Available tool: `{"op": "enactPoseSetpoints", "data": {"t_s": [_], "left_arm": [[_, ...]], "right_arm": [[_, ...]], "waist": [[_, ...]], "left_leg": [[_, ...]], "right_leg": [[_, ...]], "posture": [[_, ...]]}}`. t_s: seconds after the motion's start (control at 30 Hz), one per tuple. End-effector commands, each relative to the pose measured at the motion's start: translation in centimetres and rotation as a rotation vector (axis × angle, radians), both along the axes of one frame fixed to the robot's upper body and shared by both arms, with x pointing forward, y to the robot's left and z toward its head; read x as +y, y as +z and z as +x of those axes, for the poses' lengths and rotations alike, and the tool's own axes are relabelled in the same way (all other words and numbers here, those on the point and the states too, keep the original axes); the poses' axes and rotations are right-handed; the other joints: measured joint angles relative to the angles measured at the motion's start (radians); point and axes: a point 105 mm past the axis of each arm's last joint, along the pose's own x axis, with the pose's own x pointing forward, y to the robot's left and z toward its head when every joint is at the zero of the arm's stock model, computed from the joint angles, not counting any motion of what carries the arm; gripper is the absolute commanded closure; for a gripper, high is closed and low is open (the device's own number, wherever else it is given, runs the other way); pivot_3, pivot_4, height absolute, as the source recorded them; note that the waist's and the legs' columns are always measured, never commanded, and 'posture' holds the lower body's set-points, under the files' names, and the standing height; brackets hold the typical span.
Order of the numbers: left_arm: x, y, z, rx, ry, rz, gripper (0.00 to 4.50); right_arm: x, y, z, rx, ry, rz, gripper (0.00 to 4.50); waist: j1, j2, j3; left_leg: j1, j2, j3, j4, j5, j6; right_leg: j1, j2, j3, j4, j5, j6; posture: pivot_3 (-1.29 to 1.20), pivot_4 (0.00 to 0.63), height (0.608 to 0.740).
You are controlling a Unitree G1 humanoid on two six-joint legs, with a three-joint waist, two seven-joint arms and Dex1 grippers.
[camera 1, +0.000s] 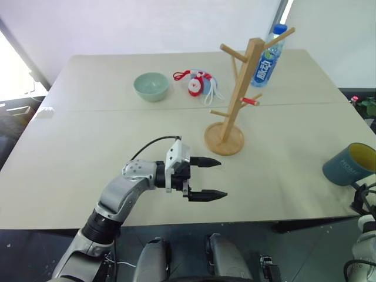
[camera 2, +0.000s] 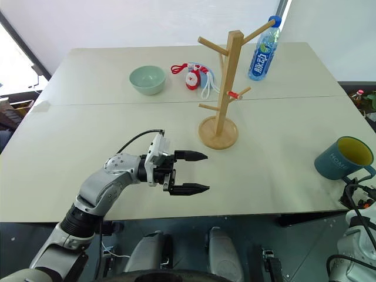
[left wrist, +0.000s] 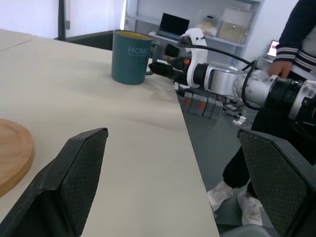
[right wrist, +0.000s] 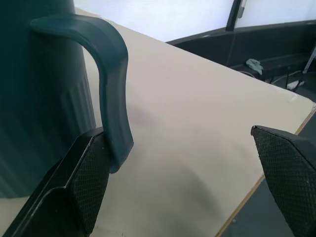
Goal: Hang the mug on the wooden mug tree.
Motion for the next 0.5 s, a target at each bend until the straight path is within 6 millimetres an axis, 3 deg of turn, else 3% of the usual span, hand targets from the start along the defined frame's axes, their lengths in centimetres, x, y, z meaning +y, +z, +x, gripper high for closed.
{"op": "enactPoseSetpoints", "data": {"t_s": [0.03,0.1,0.17,0.27,0.43,0.47,0.5], "left_arm": [[-0.2,1.5,-0.2,-0.042,-0.014,-0.039,0.00],[-0.2,1.5,-0.1,-0.040,-0.011,-0.040,0.00],[-0.3,1.3,0.0,-0.038,-0.010,-0.038,0.00],[-0.3,1.1,0.1,-0.036,-0.003,-0.038,0.00],[-0.4,0.6,0.4,-0.036,0.006,-0.040,0.00],[-0.4,0.5,0.4,-0.035,0.009,-0.040,0.00],[-0.4,0.5,0.5,-0.036,0.011,-0.040,0.00]], "right_arm": [[-0.7,1.2,0.1,-0.028,0.009,-0.035,0.03],[-0.8,1.3,0.4,-0.025,0.024,-0.041,0.03],[-1.0,1.3,0.6,-0.030,0.027,-0.039,0.54],[-1.2,1.4,0.7,-0.042,0.034,-0.025,1.65],[-0.9,1.4,1.3,-0.064,0.069,-0.009,4.09],[-0.7,1.5,1.4,-0.073,0.081,-0.009,4.46],[-0.5,1.6,1.5,-0.079,0.088,-0.010,4.46]], "waist": [[0.000,0.000,0.000],[0.000,0.000,0.000],[0.000,0.000,0.000],[0.000,0.000,0.000],[0.000,0.000,0.000],[0.000,0.000,0.000],[0.000,0.000,0.000]], "left_leg": [[0.000,0.000,0.000,0.000,0.000,0.000],[0.000,0.000,0.000,0.000,0.000,0.000],[0.000,0.000,0.000,0.001,0.000,0.000],[0.001,0.000,0.000,0.001,0.000,0.000],[0.002,0.000,0.001,0.001,0.000,0.000],[0.002,0.000,0.001,0.001,0.000,0.000],[0.002,0.000,0.001,0.001,0.000,0.000]], "right_leg": [[0.000,0.000,0.000,0.000,0.000,0.000],[0.000,0.000,0.000,0.000,0.000,0.000],[0.001,0.000,0.000,0.000,0.000,0.000],[0.001,0.000,0.000,0.000,0.000,0.000],[0.002,0.000,0.000,0.000,0.000,0.000],[0.002,0.000,0.001,0.000,0.000,0.000],[0.002,0.000,0.000,0.000,0.000,0.000]], "posture": [[0.00,0.150,0.740],[0.00,0.150,0.740],[0.00,0.150,0.740],[0.00,0.150,0.740],[0.00,0.150,0.740],[0.00,0.150,0.740],[0.00,0.150,0.740]]}}
